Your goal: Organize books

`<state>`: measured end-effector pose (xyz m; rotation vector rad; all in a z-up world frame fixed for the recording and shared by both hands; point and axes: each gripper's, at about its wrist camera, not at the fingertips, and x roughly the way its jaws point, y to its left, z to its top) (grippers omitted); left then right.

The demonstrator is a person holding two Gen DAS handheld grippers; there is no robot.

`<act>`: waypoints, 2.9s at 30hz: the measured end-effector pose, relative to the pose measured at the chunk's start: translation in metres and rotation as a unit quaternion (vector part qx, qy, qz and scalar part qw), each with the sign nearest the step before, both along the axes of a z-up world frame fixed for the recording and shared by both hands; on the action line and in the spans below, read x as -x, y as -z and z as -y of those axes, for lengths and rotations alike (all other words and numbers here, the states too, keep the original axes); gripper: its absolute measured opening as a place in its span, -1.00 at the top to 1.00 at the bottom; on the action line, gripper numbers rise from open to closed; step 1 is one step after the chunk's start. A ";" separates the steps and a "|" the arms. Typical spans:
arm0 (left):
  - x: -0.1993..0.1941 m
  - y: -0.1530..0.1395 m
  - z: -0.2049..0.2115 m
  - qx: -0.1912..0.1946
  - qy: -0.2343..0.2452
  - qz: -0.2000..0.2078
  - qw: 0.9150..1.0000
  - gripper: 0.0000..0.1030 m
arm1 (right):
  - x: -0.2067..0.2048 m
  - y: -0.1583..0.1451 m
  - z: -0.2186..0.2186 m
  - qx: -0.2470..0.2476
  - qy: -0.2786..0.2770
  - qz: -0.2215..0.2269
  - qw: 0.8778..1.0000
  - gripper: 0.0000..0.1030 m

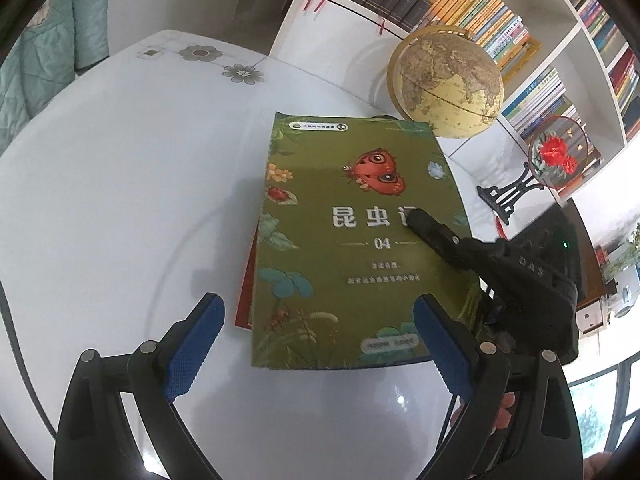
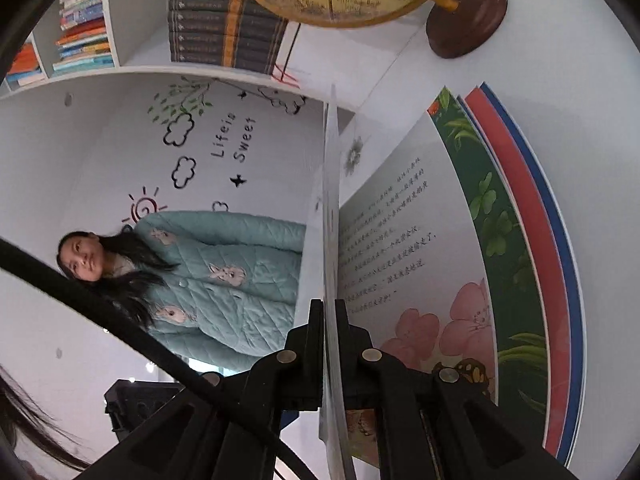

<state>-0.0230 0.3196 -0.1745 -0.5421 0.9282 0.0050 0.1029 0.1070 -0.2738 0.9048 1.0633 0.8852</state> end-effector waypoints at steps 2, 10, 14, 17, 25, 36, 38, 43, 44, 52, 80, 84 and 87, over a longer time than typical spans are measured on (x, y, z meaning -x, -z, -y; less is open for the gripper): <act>-0.003 0.004 -0.002 0.004 -0.001 -0.001 1.000 -0.84 | 0.003 0.000 0.005 0.004 0.004 0.009 1.000 0.92; -0.017 0.024 0.000 -0.009 0.008 -0.017 1.000 -0.84 | 0.008 0.007 0.018 0.036 0.018 -0.002 0.999 0.68; -0.017 0.025 0.000 -0.009 0.007 -0.016 1.000 -0.85 | 0.004 -0.002 0.022 0.055 0.009 -0.012 0.998 0.08; -0.019 0.026 0.000 -0.022 0.005 -0.024 0.999 -0.84 | 0.006 -0.018 0.023 0.088 0.016 0.020 0.996 -0.41; -0.014 0.014 -0.008 -0.018 -0.013 -0.032 0.999 -0.84 | 0.006 -0.013 0.017 0.102 0.026 0.006 0.994 -0.61; 0.014 -0.071 -0.022 -0.071 -0.027 -0.023 0.997 -0.85 | 0.000 -0.038 0.002 0.252 -0.007 0.002 0.968 -0.64; 0.019 -0.092 -0.021 -0.086 -0.030 -0.007 0.996 -0.86 | 0.000 -0.051 0.015 0.315 0.043 -0.021 0.948 -0.64; 0.028 -0.142 0.001 -0.125 -0.035 0.032 0.991 -0.86 | 0.014 -0.087 0.052 0.294 0.100 -0.055 0.949 -0.64; 0.030 -0.151 0.009 -0.127 -0.030 0.044 0.991 -0.86 | 0.019 -0.100 0.054 0.309 0.095 -0.038 0.946 -0.64; 0.031 -0.211 0.110 -0.190 -0.017 0.087 0.978 -0.86 | 0.068 -0.240 0.087 0.415 0.054 0.174 0.891 -0.68; 0.060 -0.242 0.346 -0.218 0.111 0.183 0.952 -0.87 | 0.176 -0.336 0.289 0.427 0.213 0.219 0.851 -0.74; 0.053 -0.239 0.346 -0.211 0.117 0.181 0.953 -0.87 | 0.173 -0.335 0.290 0.433 0.228 0.210 0.846 -0.74; 0.049 -0.238 0.344 -0.215 0.113 0.177 0.954 -0.87 | 0.170 -0.335 0.289 0.441 0.232 0.211 0.841 -0.74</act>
